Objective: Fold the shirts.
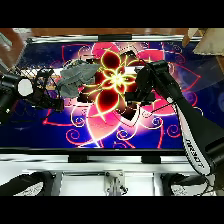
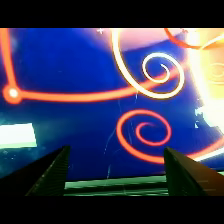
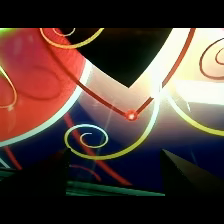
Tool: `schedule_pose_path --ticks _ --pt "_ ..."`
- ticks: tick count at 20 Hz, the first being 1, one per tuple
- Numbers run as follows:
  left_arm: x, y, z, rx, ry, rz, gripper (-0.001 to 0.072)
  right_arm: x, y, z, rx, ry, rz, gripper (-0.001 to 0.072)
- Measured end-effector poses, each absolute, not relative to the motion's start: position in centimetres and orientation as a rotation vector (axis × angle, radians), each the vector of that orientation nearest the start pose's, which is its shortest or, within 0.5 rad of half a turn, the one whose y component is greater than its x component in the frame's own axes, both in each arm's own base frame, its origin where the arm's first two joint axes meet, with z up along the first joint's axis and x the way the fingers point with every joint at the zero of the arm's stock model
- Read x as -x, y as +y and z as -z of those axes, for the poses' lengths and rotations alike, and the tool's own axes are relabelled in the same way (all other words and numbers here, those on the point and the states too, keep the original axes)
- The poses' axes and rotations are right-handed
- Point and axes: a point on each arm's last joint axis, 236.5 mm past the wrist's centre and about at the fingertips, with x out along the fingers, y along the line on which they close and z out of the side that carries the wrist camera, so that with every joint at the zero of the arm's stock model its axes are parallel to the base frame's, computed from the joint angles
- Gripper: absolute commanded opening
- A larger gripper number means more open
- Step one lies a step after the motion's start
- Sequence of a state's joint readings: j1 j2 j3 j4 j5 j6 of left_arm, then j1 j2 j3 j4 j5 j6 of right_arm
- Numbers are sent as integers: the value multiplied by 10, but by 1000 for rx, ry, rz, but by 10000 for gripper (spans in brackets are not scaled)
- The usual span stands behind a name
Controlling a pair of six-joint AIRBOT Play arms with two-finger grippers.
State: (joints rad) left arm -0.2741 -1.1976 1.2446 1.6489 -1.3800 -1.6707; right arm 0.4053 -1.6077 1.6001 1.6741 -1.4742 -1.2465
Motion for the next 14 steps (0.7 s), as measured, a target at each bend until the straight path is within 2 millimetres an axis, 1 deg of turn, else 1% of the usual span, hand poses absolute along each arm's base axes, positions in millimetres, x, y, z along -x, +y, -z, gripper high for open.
schedule_pose_path --ticks 14 --pt "-341 -77 -55 -161 1318 111 706 -381 190 -10 -44 1512 -161 665"
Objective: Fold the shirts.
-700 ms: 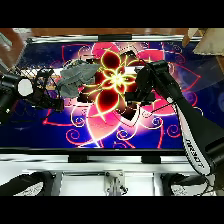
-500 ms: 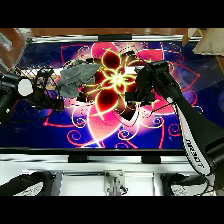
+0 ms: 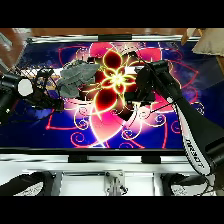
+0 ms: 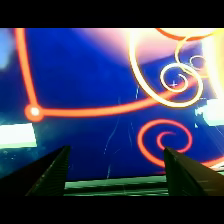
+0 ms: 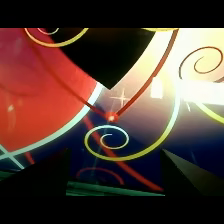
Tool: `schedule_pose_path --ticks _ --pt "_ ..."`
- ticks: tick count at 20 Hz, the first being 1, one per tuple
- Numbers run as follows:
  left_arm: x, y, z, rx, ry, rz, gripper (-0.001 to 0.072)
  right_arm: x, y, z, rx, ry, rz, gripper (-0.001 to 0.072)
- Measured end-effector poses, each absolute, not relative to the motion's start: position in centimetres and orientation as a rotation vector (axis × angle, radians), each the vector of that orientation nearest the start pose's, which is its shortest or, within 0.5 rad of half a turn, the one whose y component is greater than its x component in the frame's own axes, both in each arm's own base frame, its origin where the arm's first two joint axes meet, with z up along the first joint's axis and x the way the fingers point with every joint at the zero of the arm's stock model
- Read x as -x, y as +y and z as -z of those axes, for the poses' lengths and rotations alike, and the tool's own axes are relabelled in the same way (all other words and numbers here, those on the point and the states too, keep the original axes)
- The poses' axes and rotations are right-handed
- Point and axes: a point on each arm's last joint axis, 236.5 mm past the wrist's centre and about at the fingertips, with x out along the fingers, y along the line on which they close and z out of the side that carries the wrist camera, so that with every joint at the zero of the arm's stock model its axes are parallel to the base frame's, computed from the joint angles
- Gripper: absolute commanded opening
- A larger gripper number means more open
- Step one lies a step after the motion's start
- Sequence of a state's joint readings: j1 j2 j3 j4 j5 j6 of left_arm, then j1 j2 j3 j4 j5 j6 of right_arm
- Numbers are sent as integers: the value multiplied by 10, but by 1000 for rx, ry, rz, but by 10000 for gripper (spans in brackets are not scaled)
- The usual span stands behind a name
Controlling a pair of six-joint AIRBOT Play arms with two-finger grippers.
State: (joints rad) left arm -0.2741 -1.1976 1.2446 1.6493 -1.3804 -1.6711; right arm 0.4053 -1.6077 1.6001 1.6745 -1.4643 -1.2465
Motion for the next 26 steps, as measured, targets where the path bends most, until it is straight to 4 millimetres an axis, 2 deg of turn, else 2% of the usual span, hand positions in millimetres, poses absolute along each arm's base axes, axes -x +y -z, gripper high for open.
schedule_pose_path --ticks 7,13,14,15,17,18,20,22,24,26 --pt "-341 -78 -55 -158 1317 112 706 -385 194 -11 -48 1489 -186 665" --pt "-350 -90 -49 -120 1302 144 706 -379 172 -8 86 1519 -170 665" --pt "-355 -94 -46 -109 1293 153 693 -380 169 -8 99 1516 -165 665" --pt "-362 -98 -44 -102 1277 158 603 -381 167 -8 110 1511 -160 665" --pt "-390 -104 -44 -86 1223 162 607 -387 166 -8 118 1487 -158 665" --pt "-413 -105 -47 -81 1183 155 661 -389 167 -9 116 1477 -161 665" --pt "-462 -104 -49 -72 1120 134 712 -394 172 -9 103 1452 -176 665" --pt "-514 -98 -44 -67 1076 108 712 -397 180 -10 77 1436 -199 665" --pt "-554 -92 -23 -79 1075 95 712 -398 187 -11 52 1428 -220 665" --pt "-578 -84 6 -97 1092 85 711 -397 193 -12 28 1430 -240 665"
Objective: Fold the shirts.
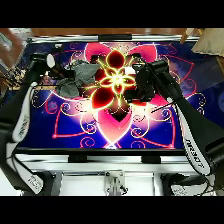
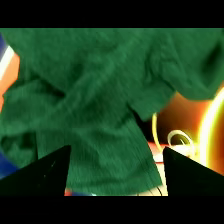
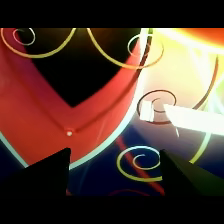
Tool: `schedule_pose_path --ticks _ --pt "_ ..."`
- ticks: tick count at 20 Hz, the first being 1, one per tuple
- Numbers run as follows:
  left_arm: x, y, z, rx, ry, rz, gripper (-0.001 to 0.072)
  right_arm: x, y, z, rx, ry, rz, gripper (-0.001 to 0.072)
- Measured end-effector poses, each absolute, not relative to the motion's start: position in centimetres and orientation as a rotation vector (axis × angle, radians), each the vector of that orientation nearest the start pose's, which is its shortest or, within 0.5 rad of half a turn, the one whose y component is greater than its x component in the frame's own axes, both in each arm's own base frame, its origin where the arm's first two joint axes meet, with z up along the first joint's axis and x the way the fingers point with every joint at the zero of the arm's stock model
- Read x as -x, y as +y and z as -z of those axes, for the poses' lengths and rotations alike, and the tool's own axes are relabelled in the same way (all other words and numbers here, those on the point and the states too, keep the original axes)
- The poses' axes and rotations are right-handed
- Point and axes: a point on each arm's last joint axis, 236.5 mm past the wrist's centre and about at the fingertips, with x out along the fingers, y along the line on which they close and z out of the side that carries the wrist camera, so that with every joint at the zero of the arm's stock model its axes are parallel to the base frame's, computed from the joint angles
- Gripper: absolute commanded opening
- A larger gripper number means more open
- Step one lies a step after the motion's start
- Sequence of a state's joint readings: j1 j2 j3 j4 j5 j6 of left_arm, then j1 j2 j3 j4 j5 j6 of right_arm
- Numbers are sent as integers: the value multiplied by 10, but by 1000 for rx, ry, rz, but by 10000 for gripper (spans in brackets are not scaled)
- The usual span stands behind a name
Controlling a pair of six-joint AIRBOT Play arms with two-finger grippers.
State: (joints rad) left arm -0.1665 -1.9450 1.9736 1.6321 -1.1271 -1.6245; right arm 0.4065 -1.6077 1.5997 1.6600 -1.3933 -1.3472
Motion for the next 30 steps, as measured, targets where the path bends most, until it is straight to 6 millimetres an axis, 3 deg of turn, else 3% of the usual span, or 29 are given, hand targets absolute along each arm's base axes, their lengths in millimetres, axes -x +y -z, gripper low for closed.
schedule_pose_path --ticks 4,5,7,10,12,14,16,17,19,21,23,25,26,28,29,30 --pt "-603 -72 50 -137 1087 72 704 -397 201 -13 3 1426 -261 665" --pt "-608 -71 55 -146 1073 70 582 -397 202 -13 -1 1426 -264 665" --pt "-619 -70 58 -155 1036 69 61 -397 203 -13 -6 1425 -268 665" --pt "-624 -69 54 -157 1011 69 29 -399 204 -14 -6 1414 -272 665" --pt "-621 -72 33 -148 993 67 28 -404 198 -15 23 1392 -260 664" --pt "-620 -82 -24 -142 906 80 28 -413 183 -26 82 1346 -220 664" --pt "-608 -99 -113 -133 759 109 28 -421 163 -56 142 1271 -166 664" --pt "-594 -112 -169 -128 660 134 28 -425 152 -79 168 1219 -137 664" --pt "-549 -139 -273 -112 478 197 29 -429 128 -140 196 1078 -72 664" --pt "-490 -167 -353 -78 331 277 29 -419 102 -213 175 912 -8 664" --pt "-433 -197 -388 -51 274 378 29 -395 80 -276 120 768 31 665" --pt "-394 -226 -382 -37 304 466 29 -364 61 -321 60 666 50 664" --pt "-382 -243 -363 -40 349 504 29 -348 54 -335 34 640 52 664" --pt "-368 -272 -308 -64 469 556 30 -320 45 -344 0 647 55 651" --pt "-364 -285 -276 -80 524 576 89 -309 42 -342 -10 671 58 651" --pt "-361 -295 -243 -95 582 584 365 -300 41 -335 -16 707 55 651"
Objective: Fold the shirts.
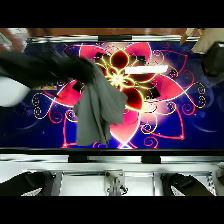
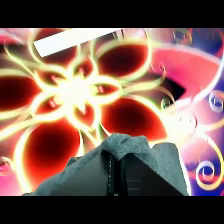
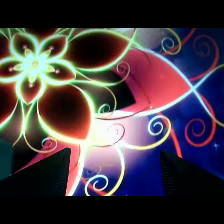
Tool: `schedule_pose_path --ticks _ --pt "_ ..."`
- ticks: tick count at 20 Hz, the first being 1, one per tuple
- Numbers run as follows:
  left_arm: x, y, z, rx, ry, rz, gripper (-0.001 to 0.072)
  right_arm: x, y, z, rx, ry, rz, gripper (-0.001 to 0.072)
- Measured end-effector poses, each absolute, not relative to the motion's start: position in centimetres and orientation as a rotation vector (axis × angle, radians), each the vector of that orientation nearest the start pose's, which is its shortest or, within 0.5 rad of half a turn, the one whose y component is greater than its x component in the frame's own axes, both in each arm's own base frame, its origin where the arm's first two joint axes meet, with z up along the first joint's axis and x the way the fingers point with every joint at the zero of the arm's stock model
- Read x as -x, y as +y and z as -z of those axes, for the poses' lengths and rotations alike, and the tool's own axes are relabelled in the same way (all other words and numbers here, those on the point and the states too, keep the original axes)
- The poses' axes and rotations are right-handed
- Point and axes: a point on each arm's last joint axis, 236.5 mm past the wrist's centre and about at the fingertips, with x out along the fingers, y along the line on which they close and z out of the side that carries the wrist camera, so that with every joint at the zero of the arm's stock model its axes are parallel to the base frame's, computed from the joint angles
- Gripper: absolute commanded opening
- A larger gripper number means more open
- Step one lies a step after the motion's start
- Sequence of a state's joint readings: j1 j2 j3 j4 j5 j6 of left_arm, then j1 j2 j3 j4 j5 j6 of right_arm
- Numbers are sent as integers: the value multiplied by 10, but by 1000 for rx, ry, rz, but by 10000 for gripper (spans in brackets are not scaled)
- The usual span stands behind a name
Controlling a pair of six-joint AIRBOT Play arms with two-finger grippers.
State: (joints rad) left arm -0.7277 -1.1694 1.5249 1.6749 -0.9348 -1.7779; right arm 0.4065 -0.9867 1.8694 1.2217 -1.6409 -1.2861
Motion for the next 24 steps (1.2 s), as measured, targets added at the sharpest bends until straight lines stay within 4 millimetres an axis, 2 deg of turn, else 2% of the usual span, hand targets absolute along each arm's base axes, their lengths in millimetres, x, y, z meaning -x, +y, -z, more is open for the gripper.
schedule_pose_path --ticks 1,3,5,6,7,9,11,13,15,18,21,24 --pt "-357 -303 -207 -104 649 587 707 -294 44 -327 -17 745 43 651" --pt "-350 -310 -162 -104 741 584 708 -289 51 -307 -9 818 22 670" --pt "-349 -296 -140 -133 811 549 708 -293 61 -276 25 905 -1 670" --pt "-350 -282 -135 -164 841 520 708 -298 64 -259 55 948 -7 670" --pt "-351 -260 -129 -202 893 476 707 -303 66 -241 91 993 -8 670" --pt "-350 -205 -115 -237 1009 361 705 -316 67 -195 152 1115 -13 670" --pt "-332 -162 -91 -182 1156 290 708 -325 64 -150 145 1246 -37 669" --pt "-298 -140 -55 -72 1309 279 707 -328 61 -111 59 1371 -82 669" --pt "-264 -134 -20 62 1406 293 708 -330 59 -83 -75 1455 -134 669" --pt "-224 -142 30 267 1495 308 708 -330 58 -55 -222 1511 -181 669" --pt "-211 -159 58 429 1505 326 708 -327 62 -32 -288 1540 -214 672" --pt "-216 -169 74 526 1481 326 706 -321 67 -12 -325 1575 -238 672"
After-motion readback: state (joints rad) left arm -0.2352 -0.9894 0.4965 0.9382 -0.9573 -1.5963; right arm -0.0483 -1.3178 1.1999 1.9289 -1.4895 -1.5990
